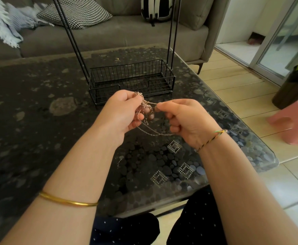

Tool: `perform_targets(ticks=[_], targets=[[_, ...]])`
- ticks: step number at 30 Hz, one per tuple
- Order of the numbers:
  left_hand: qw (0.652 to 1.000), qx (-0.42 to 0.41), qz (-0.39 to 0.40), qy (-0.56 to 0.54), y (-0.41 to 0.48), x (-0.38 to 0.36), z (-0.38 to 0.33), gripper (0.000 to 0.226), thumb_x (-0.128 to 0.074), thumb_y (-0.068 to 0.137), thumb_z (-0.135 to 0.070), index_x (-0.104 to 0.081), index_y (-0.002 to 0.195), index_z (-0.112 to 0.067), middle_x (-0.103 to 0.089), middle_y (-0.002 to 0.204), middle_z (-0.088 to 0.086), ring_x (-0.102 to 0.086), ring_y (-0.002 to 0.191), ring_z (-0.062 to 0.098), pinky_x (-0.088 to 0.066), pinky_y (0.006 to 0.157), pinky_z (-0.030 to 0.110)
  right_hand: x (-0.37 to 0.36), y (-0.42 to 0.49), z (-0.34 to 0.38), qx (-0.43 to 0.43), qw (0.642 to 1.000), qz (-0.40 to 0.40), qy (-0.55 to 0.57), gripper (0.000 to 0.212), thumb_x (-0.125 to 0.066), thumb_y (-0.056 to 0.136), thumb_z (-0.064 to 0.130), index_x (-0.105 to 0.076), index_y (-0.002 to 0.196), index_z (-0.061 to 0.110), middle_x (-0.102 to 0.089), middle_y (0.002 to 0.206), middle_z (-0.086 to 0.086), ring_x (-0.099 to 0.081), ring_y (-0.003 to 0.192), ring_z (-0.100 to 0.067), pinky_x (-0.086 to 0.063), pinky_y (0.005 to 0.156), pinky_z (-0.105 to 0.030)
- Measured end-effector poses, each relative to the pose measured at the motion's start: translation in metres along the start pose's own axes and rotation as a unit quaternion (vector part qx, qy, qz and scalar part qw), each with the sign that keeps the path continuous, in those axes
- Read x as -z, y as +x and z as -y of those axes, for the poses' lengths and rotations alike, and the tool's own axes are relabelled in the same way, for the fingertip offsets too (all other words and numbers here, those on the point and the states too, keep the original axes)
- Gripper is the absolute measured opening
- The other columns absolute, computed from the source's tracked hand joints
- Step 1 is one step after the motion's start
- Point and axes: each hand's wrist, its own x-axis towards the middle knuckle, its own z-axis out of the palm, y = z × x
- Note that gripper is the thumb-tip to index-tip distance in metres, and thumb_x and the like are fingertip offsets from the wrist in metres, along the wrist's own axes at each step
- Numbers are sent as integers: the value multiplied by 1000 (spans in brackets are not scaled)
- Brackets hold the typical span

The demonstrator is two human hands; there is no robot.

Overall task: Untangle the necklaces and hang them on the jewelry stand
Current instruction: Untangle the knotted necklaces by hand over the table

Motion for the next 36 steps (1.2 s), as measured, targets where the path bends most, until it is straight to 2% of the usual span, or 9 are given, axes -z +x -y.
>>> perform_targets(ticks=[3,9,15,18,27,32,36], targets=[[1000,-3,-1,7,1,1,0,11,-49,97,-20,-59,94,-23,-62,75,-4,-51,61,6,-48,60,23,-1,-2,4,-29,999,11,25,10,-59,83,12,-62,75,7,-42,58,1,-30,48,-9,-24,47,-23],[1000,13,9,5,1,-1,-1,11,-49,97,-19,-59,93,-21,-56,71,-4,-49,60,6,-50,62,23,-1,-3,7,-43,997,20,53,18,-49,83,11,-53,65,12,-53,64,-2,-39,50,-10,-27,48,-24],[999,24,25,-3,0,-3,0,11,-48,98,-17,-59,96,-16,-61,80,-1,-52,63,8,-50,64,24,-1,-3,7,-33,992,4,122,15,-46,83,7,-51,69,10,-66,78,-7,-45,52,-10,-32,50,-23],[999,28,34,3,-1,-3,1,13,-49,98,-16,-60,92,-15,-62,80,-1,-55,64,7,-50,64,24,-2,-3,6,-13,991,-5,133,13,-42,83,2,-50,74,6,-68,76,-8,-46,49,-8,-31,47,-22],[997,44,52,-33,-3,-5,-2,15,-47,97,-13,-58,87,-14,-67,73,0,-61,66,11,-50,67,25,-4,-2,6,-25,986,-14,161,20,-42,87,1,-46,70,10,-59,62,-2,-44,46,-7,-31,43,-19],[997,46,49,-45,-3,-4,-3,12,-46,97,-14,-57,94,-14,-71,77,1,-63,70,11,-50,68,26,-5,-1,5,-35,986,-8,166,24,-43,88,-2,-46,68,13,-52,61,-2,-40,48,-9,-30,43,-20],[997,42,38,-53,-3,-3,-4,14,-46,97,-15,-59,91,-16,-73,77,-1,-64,71,11,-50,69,26,-4,2,1,-5,994,-19,109,28,-39,88,-4,-49,72,17,-50,62,-1,-41,47,-8,-33,42,-19]])
